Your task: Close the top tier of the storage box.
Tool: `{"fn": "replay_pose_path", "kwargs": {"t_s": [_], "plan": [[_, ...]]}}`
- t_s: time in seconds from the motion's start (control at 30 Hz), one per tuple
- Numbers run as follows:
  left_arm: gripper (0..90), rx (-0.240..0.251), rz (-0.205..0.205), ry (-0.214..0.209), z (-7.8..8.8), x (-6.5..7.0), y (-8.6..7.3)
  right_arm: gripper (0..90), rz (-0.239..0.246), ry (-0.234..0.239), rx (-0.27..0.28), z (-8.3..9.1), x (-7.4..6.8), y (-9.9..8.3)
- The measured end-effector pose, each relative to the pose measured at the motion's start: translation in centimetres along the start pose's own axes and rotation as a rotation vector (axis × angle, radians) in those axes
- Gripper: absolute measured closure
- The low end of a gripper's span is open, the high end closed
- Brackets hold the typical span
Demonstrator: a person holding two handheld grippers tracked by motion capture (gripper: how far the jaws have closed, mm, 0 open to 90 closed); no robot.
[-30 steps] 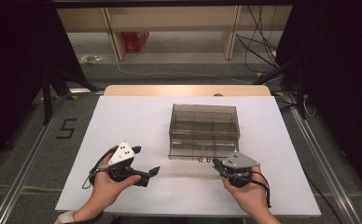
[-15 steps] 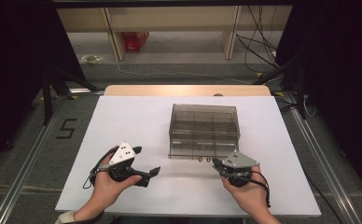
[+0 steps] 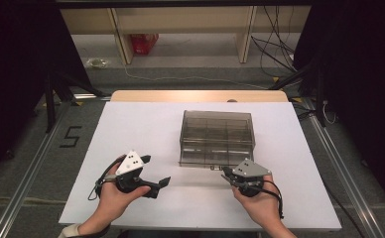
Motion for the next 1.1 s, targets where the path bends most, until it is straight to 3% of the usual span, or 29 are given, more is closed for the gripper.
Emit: {"fn": "replay_pose_path", "kwargs": {"t_s": [1.1], "plan": [[0.7,-0.001,-0.006,-0.007,-0.03,0.23,0.04,90.0,-0.02,-0.03,0.015,-0.59,0.24,0.44]]}}
Point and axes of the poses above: each handheld gripper's, and its own axes: z roughly backward along the jaws, y roughly out of its top, x roughly to its right, the point moved 6 cm from there along -z, roughly forward along the jaws, and after that the axes turned 2 degrees about x, right-handed, at the moved point
